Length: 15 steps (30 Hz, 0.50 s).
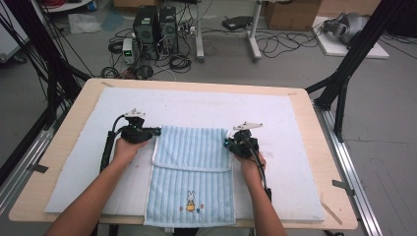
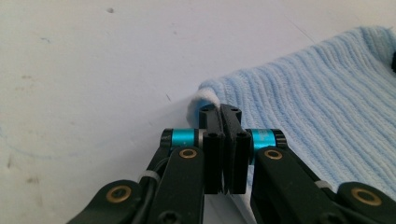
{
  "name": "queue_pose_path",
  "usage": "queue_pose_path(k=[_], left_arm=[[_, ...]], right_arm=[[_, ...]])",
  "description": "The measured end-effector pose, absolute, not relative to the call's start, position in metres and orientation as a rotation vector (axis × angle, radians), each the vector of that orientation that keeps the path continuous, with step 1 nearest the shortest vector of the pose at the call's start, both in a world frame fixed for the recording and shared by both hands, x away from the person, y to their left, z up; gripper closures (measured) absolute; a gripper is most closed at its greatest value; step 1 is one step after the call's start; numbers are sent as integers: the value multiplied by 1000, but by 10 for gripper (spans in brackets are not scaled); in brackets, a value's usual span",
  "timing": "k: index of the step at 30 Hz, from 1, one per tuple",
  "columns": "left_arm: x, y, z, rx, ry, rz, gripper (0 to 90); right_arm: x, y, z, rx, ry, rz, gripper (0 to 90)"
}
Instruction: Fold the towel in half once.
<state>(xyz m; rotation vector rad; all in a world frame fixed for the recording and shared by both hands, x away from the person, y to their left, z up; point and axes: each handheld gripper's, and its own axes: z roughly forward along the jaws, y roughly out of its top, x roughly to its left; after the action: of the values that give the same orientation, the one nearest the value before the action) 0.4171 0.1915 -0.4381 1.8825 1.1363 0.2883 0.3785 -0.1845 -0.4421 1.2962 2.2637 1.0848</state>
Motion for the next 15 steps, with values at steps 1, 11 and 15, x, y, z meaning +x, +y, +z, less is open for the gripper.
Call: queue_pose_path(k=[1,11,15], left_arm=[[419,191,-438,1875,1141,305,873],[444,182,-429,1858,1135,357,873],[451,180,-431,1848,1134,372,872]], right_arm=[[383,-184,-443,1300,2254,1084,840],[410,-187,-436,1355,2169,1104,839],[418,-189,-437,1370,2145,1102,839]])
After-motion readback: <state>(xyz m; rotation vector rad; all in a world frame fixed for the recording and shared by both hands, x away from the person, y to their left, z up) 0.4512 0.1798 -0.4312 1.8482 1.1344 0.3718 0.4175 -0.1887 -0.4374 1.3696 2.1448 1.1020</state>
